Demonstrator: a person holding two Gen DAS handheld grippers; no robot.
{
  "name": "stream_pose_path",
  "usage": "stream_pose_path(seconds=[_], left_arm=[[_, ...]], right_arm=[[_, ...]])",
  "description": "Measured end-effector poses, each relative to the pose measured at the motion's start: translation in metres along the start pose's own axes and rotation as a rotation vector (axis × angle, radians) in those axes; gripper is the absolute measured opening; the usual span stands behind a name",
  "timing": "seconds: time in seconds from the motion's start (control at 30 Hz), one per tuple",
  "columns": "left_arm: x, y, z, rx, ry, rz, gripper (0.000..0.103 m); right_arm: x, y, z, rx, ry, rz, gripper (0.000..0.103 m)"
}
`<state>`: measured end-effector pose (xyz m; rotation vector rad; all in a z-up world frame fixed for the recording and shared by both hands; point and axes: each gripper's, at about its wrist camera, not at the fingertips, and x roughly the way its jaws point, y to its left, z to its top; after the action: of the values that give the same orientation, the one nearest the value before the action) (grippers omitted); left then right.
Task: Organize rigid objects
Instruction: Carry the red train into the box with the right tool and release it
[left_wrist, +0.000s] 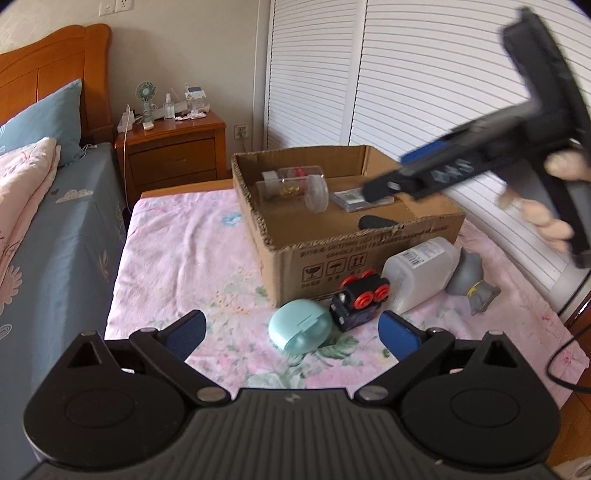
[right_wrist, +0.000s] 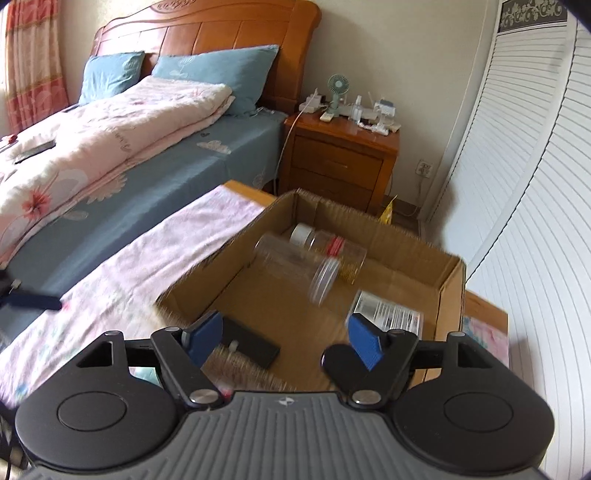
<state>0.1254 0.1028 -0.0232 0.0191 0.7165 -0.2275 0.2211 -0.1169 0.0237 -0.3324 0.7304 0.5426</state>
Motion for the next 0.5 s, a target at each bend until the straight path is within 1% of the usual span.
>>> stream_pose_path(seconds=[0.13, 0.3, 0.43, 0.5], left_arm=[[0.001, 0.002, -0.006, 0.009, 0.013, 0.02, 0.099], [-0.001, 0.004, -0.01, 0.013, 0.025, 0.042, 0.099], [-0.001, 0.004, -0.013, 0.007, 0.037, 0.057, 0.099], [-0.002, 0.004, -0.014, 0.001, 0.041, 0.056, 0.099]], right_arm=[[-0.018, 0.012, -0.029, -0.013, 0.025, 0.055, 0.079], [-0.035, 0.036, -0.073, -0.027, 0.072, 0.175, 0.079], [-0.038, 0.059, -0.103, -0.035, 0.115, 0.272, 0.079], [-0.034, 0.071, -0.118, -0.036, 0.159, 0.314, 0.079]])
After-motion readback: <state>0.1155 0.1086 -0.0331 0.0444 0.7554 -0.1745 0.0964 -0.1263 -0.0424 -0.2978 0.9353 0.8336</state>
